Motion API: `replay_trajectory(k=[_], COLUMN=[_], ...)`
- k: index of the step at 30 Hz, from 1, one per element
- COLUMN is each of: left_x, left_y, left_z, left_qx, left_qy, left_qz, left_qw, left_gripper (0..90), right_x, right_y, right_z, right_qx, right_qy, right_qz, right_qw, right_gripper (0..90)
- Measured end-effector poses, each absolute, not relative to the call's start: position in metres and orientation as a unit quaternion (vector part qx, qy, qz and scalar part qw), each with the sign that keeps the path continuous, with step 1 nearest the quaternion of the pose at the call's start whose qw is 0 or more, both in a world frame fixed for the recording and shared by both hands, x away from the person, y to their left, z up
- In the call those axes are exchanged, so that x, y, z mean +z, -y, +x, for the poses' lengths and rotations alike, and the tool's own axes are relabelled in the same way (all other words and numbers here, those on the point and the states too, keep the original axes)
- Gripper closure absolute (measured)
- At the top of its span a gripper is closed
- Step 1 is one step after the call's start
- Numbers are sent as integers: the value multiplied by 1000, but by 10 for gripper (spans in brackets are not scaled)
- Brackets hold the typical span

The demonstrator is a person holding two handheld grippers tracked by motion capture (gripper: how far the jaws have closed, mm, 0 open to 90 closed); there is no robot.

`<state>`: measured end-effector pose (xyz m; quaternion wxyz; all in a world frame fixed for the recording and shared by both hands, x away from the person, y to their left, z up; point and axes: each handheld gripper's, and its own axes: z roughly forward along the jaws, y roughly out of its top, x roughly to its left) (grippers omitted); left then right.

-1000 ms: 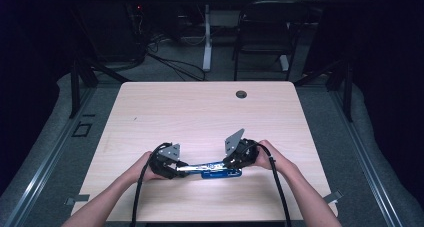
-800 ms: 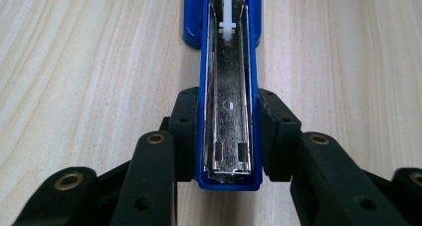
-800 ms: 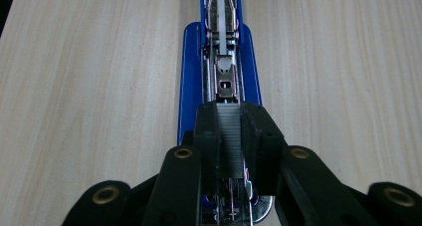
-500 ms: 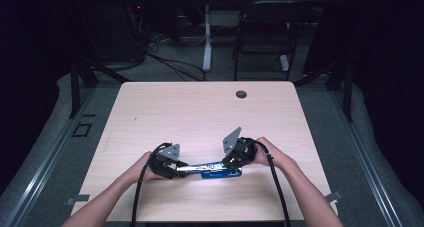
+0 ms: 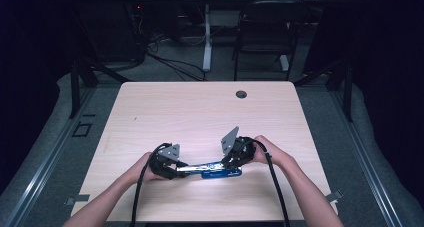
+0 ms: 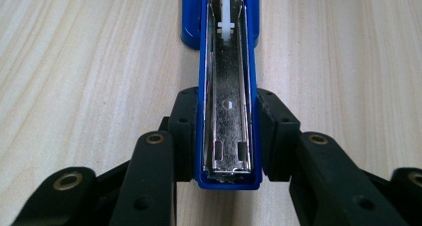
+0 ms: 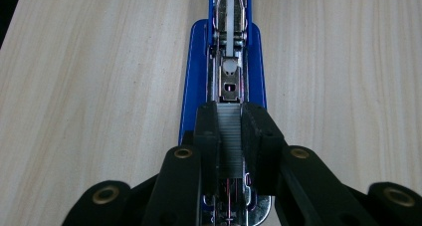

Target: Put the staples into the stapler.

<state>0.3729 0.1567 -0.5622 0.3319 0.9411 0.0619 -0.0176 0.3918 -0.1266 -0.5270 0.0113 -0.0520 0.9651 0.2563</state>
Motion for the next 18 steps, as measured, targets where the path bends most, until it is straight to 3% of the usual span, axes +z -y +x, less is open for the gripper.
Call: replay_trajectory(k=[18], left_x=[-562], left_y=[-157], left_z=[373], left_qx=[-17], left_qy=[-62], left_qz=[941], left_qw=[332], left_gripper=[656], right_x=[-526], right_y=[127], right_z=[394], right_qx=[250], right_qy=[-966], right_qz=[-57], right_qw=[18], right_gripper=[781])
